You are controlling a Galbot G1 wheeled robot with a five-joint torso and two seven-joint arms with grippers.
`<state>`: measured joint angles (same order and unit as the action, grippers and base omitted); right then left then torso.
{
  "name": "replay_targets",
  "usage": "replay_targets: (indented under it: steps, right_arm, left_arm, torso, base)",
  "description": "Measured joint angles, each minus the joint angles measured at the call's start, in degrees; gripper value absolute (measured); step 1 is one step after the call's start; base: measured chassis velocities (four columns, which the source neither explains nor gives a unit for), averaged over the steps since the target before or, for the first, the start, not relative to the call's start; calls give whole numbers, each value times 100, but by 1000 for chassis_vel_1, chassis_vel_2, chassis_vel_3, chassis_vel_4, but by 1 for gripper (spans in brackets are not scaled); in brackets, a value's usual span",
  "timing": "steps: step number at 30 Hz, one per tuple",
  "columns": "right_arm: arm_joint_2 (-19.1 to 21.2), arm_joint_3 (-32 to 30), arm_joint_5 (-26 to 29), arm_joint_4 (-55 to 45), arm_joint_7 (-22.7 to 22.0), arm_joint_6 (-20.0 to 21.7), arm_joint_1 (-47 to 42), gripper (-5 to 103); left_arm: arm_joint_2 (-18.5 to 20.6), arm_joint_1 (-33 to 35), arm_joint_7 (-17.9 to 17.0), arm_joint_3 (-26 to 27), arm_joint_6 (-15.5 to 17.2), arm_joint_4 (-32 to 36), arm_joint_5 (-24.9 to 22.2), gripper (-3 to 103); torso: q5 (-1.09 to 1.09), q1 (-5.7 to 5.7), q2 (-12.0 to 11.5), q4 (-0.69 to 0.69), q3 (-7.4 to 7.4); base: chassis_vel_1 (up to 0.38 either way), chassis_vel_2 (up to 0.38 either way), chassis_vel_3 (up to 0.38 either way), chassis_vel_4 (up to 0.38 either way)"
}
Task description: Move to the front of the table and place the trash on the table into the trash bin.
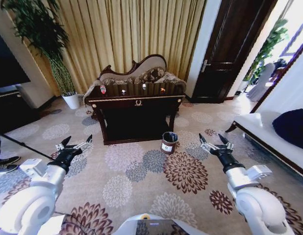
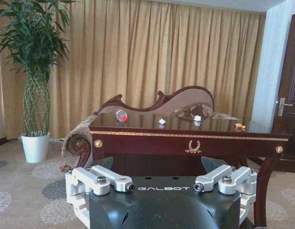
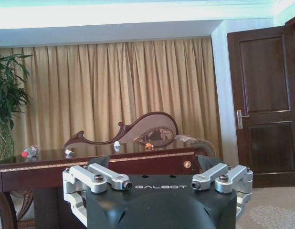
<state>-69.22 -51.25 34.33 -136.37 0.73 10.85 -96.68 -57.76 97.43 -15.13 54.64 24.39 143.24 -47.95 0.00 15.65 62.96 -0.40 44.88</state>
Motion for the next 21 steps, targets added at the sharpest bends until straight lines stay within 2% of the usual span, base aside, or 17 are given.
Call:
replay_targets:
  steps: [21]
  right_arm:
    - [-61,5,-123,12,142,-6,-59,100]
  left_arm:
    - [-6,-20,226,-91,-121,-1,77,100]
  torso:
    - [0,0,0,0,0]
  base:
    - [-26,32,27,-37]
